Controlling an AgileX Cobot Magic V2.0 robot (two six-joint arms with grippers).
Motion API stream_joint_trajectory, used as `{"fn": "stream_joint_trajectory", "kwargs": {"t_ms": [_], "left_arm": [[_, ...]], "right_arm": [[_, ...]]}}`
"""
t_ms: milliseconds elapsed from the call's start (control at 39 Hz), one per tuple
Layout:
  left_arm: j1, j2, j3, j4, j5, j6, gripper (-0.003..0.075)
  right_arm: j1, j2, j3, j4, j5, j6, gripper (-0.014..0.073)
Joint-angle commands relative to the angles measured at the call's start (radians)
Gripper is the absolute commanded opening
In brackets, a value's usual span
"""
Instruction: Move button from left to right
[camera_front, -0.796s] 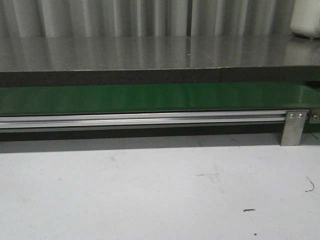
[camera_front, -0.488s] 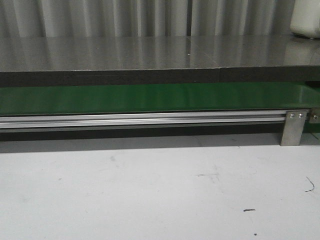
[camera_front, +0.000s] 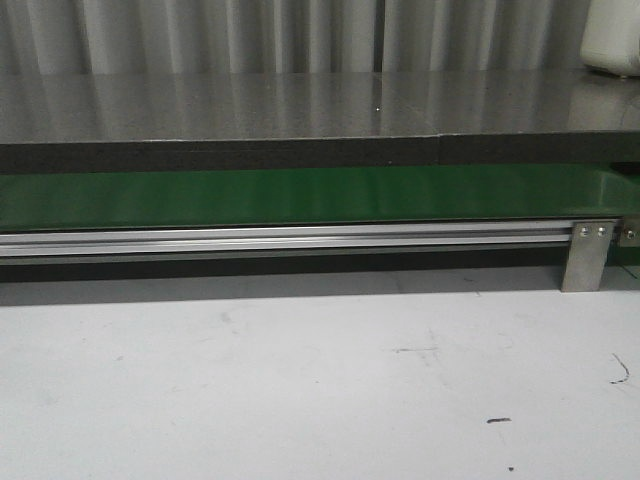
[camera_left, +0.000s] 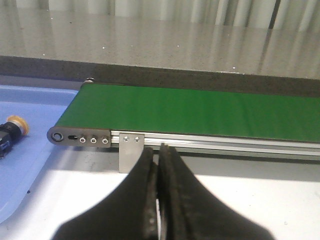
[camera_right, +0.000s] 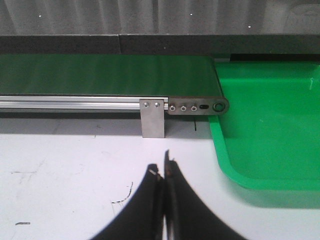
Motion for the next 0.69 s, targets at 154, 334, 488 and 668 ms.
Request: {"fn": "stream_joint_trajectory", "kwargs": {"t_ms": [154,334,488,668], "left_arm": [[0.001,-0.017,0.028,-0.012,-0.157,-0.007,-0.0021],[0.003,-0.017,0.023,0.000,-0.488,-0.004,-0.0020],[0.003,0.000,-0.106,0.000,-0.462,-0.004,-0.0020],[0.003,0.131,-0.325,0.000,-0.267,-0.004,-0.0020]], "right_arm": [[-0.005,-0.018,-0.009,0.000,-0.113,-0.005,-0.0069],[-0.005,-0.018,-0.062,0.000,-0.217,-0.005,-0.0069],[-0.005,-0.002,-0.204,0.000,-0.192,-0.005,-0.0069],[-0.005,0.138,-0.391,0.000,-0.078,-0.005,-0.0067]]}}
